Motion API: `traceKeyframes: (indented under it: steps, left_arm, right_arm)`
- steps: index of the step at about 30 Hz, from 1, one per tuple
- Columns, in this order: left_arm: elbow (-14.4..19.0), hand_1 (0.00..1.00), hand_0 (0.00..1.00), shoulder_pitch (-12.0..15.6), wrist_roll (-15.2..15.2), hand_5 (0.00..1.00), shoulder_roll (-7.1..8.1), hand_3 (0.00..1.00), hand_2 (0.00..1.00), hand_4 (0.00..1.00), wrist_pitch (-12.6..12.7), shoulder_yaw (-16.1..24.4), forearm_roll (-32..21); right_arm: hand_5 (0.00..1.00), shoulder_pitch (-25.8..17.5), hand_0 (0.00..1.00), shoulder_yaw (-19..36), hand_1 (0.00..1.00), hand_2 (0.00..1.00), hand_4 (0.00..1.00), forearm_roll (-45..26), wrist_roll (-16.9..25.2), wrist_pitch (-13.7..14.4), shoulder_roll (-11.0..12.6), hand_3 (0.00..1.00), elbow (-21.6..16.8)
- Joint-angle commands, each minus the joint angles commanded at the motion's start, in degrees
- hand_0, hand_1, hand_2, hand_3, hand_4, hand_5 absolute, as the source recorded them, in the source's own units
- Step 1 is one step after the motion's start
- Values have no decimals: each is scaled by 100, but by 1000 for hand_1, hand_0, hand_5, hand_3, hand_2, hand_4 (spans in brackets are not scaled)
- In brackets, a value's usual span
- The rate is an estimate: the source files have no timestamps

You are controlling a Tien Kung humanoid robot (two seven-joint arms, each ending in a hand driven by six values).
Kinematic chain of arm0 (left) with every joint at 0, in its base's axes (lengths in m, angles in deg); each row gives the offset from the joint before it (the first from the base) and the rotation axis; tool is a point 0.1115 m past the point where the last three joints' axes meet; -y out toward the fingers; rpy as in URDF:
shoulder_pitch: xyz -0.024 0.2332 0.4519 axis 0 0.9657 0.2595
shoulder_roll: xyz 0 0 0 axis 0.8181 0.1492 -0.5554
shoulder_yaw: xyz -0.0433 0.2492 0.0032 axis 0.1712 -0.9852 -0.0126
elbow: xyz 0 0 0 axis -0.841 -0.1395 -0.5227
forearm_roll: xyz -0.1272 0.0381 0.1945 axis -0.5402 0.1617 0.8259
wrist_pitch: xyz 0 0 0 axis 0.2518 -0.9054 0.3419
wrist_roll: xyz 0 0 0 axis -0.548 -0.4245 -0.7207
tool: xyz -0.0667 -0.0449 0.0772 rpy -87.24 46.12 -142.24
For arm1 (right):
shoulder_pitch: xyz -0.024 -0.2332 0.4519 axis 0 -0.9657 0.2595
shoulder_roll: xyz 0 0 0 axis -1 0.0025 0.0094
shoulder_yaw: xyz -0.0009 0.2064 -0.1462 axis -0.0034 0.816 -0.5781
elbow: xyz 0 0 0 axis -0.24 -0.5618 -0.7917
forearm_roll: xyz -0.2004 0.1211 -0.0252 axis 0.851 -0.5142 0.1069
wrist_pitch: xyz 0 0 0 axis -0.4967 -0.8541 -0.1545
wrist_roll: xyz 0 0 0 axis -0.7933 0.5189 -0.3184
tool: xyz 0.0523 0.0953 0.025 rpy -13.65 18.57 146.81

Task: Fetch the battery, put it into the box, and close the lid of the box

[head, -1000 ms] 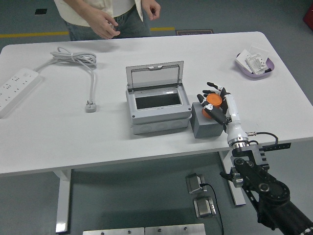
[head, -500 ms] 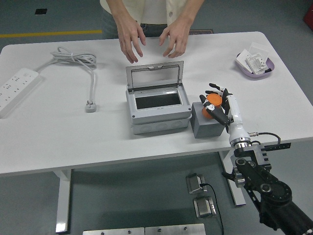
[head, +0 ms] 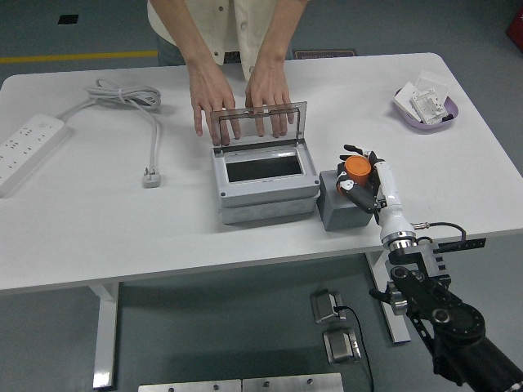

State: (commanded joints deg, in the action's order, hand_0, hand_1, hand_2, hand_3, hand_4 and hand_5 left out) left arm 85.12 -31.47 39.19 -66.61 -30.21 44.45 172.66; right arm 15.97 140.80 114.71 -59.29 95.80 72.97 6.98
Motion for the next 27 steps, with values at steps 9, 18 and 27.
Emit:
traceKeyframes:
  steps: [9, 18, 27]
  left_arm:
    - [0, 691, 593, -5, -14, 915, -5, 763, 718, 806, 9, -11, -10]
    - [0, 690, 593, 0, -30, 915, -11, 762, 720, 805, 12, -28, -31]
    - [0, 690, 593, 0, -52, 915, -16, 762, 718, 807, 19, -22, -32]
  right_arm:
    - [72, -5, 674, -17, 691, 677, 415, -143, -5, -11, 0, 734, -11]
    - [43, -35, 667, -58, 662, 629, 146, -595, -13, -65, -12, 693, -58]
    - [2, -25, 596, -82, 552, 512, 2, -910, -3, -114, -5, 482, -163]
